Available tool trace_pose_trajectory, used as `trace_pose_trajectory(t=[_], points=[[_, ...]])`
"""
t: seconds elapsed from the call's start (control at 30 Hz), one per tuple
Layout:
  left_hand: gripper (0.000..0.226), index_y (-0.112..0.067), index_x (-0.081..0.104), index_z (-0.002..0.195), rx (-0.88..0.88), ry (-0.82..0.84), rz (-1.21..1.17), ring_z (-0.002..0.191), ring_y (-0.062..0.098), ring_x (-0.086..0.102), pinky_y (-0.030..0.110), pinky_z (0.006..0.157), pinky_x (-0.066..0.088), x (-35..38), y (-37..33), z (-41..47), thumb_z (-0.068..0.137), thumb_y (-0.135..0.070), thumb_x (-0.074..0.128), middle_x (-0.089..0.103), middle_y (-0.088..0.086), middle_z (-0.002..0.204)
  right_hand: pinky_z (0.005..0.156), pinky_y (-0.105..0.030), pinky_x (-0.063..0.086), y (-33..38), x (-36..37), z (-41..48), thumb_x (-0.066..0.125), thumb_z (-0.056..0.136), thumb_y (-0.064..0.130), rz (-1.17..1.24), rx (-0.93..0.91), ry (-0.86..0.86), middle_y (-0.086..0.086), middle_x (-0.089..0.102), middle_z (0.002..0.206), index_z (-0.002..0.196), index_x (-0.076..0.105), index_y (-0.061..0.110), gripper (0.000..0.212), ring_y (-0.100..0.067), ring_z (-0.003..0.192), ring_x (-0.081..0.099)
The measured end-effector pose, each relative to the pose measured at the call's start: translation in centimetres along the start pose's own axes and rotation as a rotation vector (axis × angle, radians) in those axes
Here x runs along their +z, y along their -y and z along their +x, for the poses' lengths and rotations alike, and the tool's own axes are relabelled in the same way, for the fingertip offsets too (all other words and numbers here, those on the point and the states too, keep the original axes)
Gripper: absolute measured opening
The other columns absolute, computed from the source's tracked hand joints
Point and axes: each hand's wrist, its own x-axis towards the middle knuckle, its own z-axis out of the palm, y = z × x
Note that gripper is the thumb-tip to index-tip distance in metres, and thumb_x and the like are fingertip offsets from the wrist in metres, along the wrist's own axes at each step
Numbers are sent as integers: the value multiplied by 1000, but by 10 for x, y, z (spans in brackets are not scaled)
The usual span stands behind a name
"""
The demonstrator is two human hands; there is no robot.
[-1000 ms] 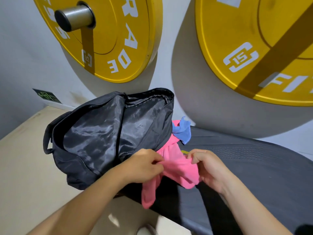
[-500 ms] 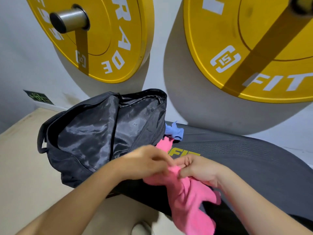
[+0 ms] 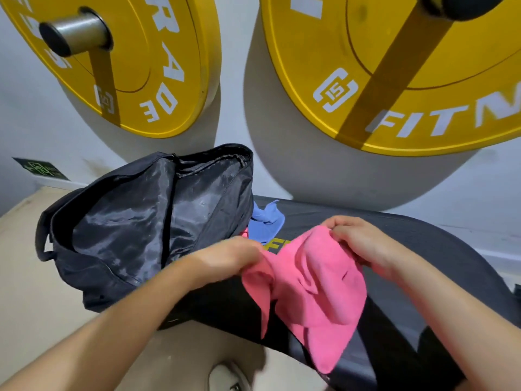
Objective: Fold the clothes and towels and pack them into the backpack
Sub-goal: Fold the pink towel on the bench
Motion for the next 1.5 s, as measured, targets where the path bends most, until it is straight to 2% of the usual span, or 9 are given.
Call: trace_pose_trajectory(t=[0.2,0.43,0.6,0.7,0.87,1.03,1.2,1.3,1.5], points=[[30,-9,70,74,166,-368,-310,64,21,56,28,59,42,-38,-34,-32,91,-27,53,66,13,69,88,-29,40,-11,4,-12,57,83,27,-764,-110,-158,-5,54,113,124,50,29,42,-25,107,52],[38,-7,57,72,268,-513,-526,62,20,56,26,61,47,-24,-73,-51,97,-35,49,61,13,66,95,-24,46,59,74,-87,87,63,27,-160,-488,354,24,46,134,136,12,67,112,3,120,50],[31,-18,65,71,282,-624,-718,77,25,57,42,80,46,-38,-84,-87,85,-46,61,60,14,78,64,-19,49,74,83,-112,55,78,-12,104,-594,-75,6,71,86,104,67,35,56,-7,73,63],[35,-16,62,79,346,-571,-595,60,12,53,28,62,44,-41,-81,-121,83,-51,63,56,1,65,56,-19,43,97,61,-136,60,77,8,208,-593,-47,2,67,68,81,75,20,19,-7,61,54],[66,-30,60,111,299,-257,-109,76,14,67,24,64,54,-49,-89,-188,56,-62,80,69,-2,87,44,-25,25,143,45,-168,56,92,30,174,-631,-317,-1,46,57,62,62,17,33,-13,54,39],[69,-27,53,127,440,-327,-100,114,15,60,37,97,49,-29,-123,-219,69,-59,73,64,-2,122,49,-30,23,178,60,-212,57,93,38,-51,-821,-133,-9,42,59,66,51,-5,51,-17,54,34],[37,-1,63,102,630,-642,-343,85,22,63,38,78,48,7,-179,-219,83,-32,70,68,18,95,51,-34,24,182,61,-252,57,92,39,-51,-858,19,-12,51,65,76,58,-15,56,-20,60,38],[22,-10,58,78,713,-763,-295,68,16,50,32,62,37,10,-198,-234,82,-28,70,57,13,73,50,-24,33,167,36,-268,71,78,44,72,-788,78,-3,56,63,65,64,10,37,-13,56,46],[26,-9,56,79,797,-905,-242,60,7,47,19,55,38,5,-222,-278,97,-26,50,51,2,68,76,-29,54,118,12,-293,75,78,20,-44,-674,361,-16,71,92,91,74,3,21,-22,82,65]])
